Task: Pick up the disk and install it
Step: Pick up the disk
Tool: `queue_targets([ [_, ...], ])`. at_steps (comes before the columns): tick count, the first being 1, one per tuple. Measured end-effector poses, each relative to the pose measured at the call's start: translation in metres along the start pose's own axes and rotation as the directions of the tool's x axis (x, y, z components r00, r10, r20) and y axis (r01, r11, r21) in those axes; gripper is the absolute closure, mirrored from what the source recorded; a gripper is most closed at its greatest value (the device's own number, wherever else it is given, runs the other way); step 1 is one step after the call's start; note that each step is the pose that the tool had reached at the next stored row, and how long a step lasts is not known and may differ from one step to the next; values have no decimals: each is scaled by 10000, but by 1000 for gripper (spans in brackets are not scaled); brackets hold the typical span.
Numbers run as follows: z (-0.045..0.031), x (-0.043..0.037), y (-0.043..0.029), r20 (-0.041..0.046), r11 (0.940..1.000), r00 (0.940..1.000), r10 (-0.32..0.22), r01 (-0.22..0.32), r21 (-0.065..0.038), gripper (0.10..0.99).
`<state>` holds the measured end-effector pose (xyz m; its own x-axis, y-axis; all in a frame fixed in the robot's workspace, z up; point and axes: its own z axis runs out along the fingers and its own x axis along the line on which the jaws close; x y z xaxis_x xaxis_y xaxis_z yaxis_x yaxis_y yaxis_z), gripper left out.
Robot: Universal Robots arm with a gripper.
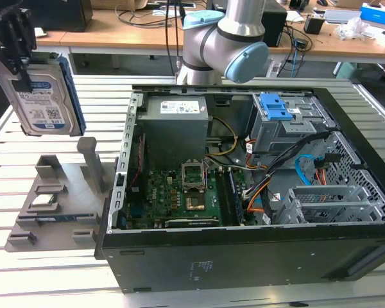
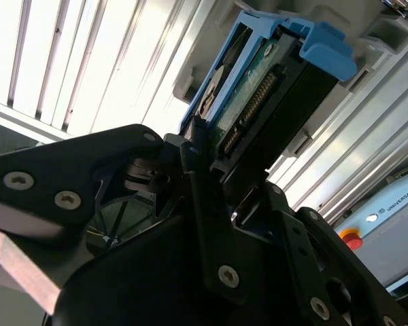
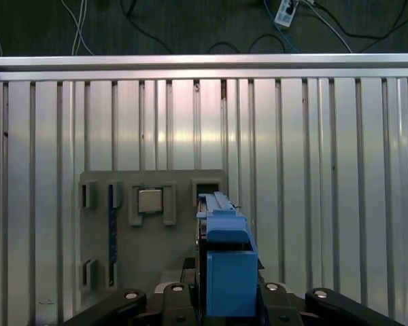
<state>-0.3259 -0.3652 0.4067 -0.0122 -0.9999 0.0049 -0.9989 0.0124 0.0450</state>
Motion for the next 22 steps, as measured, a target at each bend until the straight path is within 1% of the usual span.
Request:
queue_targets([
  [2, -43, -2, 1, -1, 10000, 10000, 0, 0, -1, 725],
  [4, -67, -2, 1, 0, 10000, 10000, 0, 0, 0, 725],
  [7, -145, -4, 3, 0, 10000, 10000, 1, -1, 0, 725],
  [22, -364, -5, 3, 0, 10000, 10000, 1, -1, 1, 725],
])
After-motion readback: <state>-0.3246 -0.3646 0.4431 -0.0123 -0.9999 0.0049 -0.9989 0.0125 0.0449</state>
